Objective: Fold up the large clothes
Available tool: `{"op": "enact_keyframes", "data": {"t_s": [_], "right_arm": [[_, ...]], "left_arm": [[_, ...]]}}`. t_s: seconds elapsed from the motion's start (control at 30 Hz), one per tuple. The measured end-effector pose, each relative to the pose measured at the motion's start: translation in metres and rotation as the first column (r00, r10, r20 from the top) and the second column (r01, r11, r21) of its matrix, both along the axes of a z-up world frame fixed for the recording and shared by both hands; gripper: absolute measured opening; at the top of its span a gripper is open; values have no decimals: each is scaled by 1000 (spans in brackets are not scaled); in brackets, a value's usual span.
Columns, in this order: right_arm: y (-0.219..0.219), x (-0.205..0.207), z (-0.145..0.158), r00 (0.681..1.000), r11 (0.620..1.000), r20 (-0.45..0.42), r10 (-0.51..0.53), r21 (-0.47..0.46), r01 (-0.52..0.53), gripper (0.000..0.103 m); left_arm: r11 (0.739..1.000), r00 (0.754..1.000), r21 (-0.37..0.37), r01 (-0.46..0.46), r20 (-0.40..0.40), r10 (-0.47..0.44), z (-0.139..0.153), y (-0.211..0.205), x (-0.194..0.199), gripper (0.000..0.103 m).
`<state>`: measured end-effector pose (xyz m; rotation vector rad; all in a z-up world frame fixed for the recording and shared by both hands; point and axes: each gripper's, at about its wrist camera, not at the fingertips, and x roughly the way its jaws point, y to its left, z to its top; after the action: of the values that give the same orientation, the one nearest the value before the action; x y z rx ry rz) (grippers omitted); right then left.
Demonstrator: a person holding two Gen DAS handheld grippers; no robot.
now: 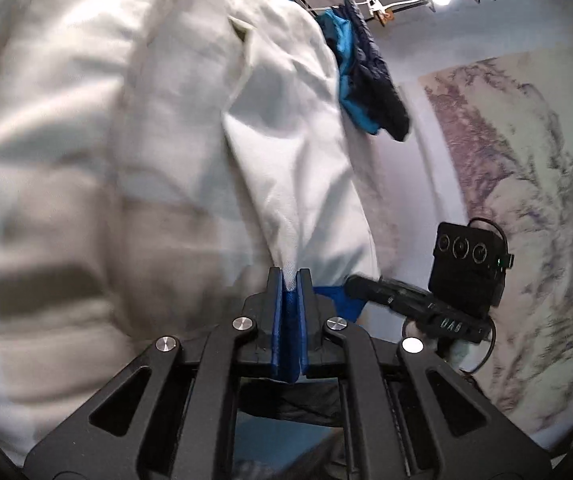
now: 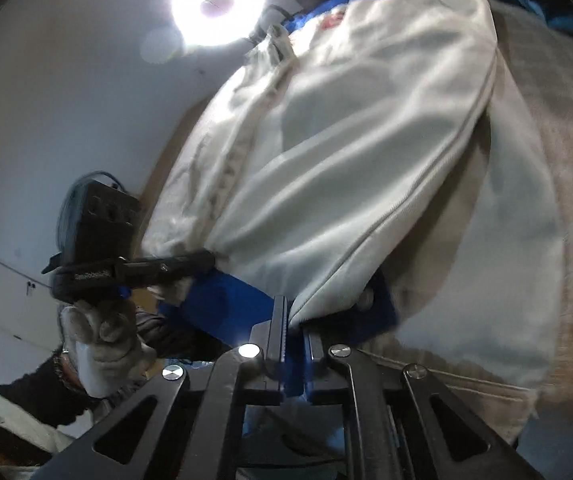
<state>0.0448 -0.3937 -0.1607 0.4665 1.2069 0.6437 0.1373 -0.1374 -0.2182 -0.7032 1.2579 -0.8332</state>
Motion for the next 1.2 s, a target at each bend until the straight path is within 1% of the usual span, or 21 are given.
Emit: {"op": "enact_keyframes", "data": {"t_s": [0.07, 0.17, 0.23, 0.3, 0.33, 0.4, 0.43, 0.47, 0.53, 0.63, 0.7, 0.73, 0.8, 0.83, 0.87, 0.9, 0.93, 1.03, 1.1, 1.13, 1.2], "right_arm": [[-16, -2, 21, 1000, 998, 12, -27, 61, 26, 4], [-44, -7, 56, 996, 995, 61, -60, 80, 55, 4], [-61, -10, 69, 993, 990, 74, -87, 114, 78, 4], [-71, -12, 65, 992, 986, 49, -113, 128, 106, 4], [-74, -12, 54, 992, 985, 21, -126, 120, 123, 4], [-74, -14, 25, 987, 983, -61, -146, 100, 152, 4], [-72, -15, 5, 982, 984, -110, -152, 75, 161, 4], [-69, -15, -6, 979, 986, -136, -151, 53, 160, 4], [-59, -16, -21, 977, 991, -165, -134, -46, 128, 4], [-45, -14, -15, 988, 990, -122, -91, -120, 76, 4], [-39, -14, -10, 992, 985, -97, -83, -160, 67, 3], [-38, -13, -8, 992, 984, -90, -88, -163, 73, 3], [-35, -15, 7, 995, 985, -39, -94, -152, 87, 3], [-36, -18, 10, 995, 983, -18, -98, -156, 94, 3], [-38, -18, 11, 995, 983, -9, -102, -151, 100, 3], [-40, -18, 9, 994, 983, -18, -111, -147, 107, 3], [-39, -18, 5, 993, 980, -27, -113, -166, 107, 3], [-25, -19, -11, 996, 959, -43, -72, -278, 58, 3], [-19, -17, -10, 999, 954, -18, -47, -298, 39, 9], [-21, -18, -7, 999, 956, -5, -45, -290, 41, 13], [-29, -20, 2, 998, 964, 24, -61, -259, 65, 31]], "left_arm": [[998, 1000, -51, 20, -18, -21, 5, -12, -4, 5], [991, 999, -132, 38, -30, -42, 14, -34, -8, 4], [987, 998, -152, 55, -21, -59, 16, -48, -9, 4], [992, 997, -101, 80, 2, -80, 11, -61, -10, 4], [994, 996, -59, 88, -3, -88, 4, -66, -11, 5], [996, 996, -7, 90, -15, -90, -7, -67, -13, 4], [996, 996, 20, 92, -22, -91, -14, -66, -13, 4], [995, 996, 35, 93, -22, -92, -17, -64, -16, 4], [993, 995, 65, 102, -3, -102, -18, -64, -20, 5], [987, 993, 116, 107, 46, -113, -13, -68, -24, 5], [985, 990, 140, 105, 74, -116, -8, -74, -28, 5], [985, 990, 140, 97, 92, -111, -2, -74, -30, 5], [986, 985, 138, 92, 135, -111, 7, -75, -33, 5], [983, 980, 154, 95, 162, -120, 10, -77, -33, 5], [980, 978, 170, 103, 165, -131, 7, -76, -36, 5], [977, 977, 186, 108, 162, -139, 3, -78, -36, 5], [972, 976, 206, 112, 162, -147, 0, -81, -37, 5], [948, 957, 296, 116, 221, -187, -2, -88, -47, 5], [938, 946, 331, 104, 259, -196, 3, -88, -53, 5], [931, 940, 352, 92, 278, -198, 7, -89, -56, 5], [914, 925, 400, 65, 320, -205, 16, -87, -62, 14]]}}
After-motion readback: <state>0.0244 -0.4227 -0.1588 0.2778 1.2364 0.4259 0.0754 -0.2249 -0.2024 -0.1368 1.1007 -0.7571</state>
